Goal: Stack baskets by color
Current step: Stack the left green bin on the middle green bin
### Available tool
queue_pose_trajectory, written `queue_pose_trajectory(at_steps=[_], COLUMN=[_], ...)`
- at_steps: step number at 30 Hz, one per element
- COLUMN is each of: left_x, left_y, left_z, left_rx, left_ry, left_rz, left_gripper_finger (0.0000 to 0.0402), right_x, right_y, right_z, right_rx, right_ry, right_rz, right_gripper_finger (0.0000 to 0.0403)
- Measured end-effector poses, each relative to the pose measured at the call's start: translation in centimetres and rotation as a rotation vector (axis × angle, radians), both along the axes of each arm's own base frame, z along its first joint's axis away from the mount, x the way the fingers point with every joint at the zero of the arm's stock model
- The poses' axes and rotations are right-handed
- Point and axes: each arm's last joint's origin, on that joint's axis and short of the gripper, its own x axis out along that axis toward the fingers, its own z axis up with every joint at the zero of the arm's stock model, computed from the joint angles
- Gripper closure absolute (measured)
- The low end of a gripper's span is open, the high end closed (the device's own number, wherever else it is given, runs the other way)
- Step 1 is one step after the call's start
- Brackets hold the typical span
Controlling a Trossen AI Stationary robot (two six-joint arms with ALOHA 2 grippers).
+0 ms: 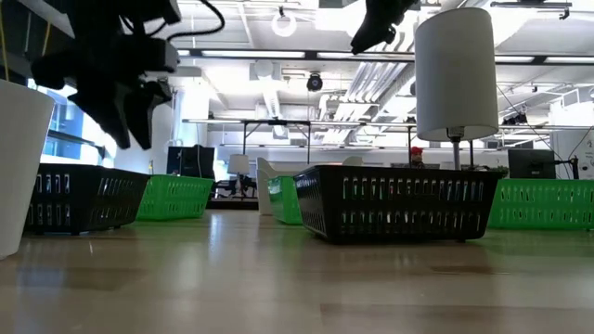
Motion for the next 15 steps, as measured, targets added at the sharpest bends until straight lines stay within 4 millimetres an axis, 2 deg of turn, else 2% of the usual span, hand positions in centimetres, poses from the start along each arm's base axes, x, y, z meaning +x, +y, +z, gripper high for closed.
queue_pose_trajectory(at_steps=[15], left_x=[1.7], left_y=[0.4], left_z=[-3.1], left_rx=[0.013], left_ry=[0.171], left_rz=[0.036], left_gripper_finger=[0.0190], right_x=[-0.2], right_y=[0.1], right_z=[-0.1], right_rx=[0.006], right_ry=[0.024], right_rz=[0.007], right_gripper_finger=[0.0274])
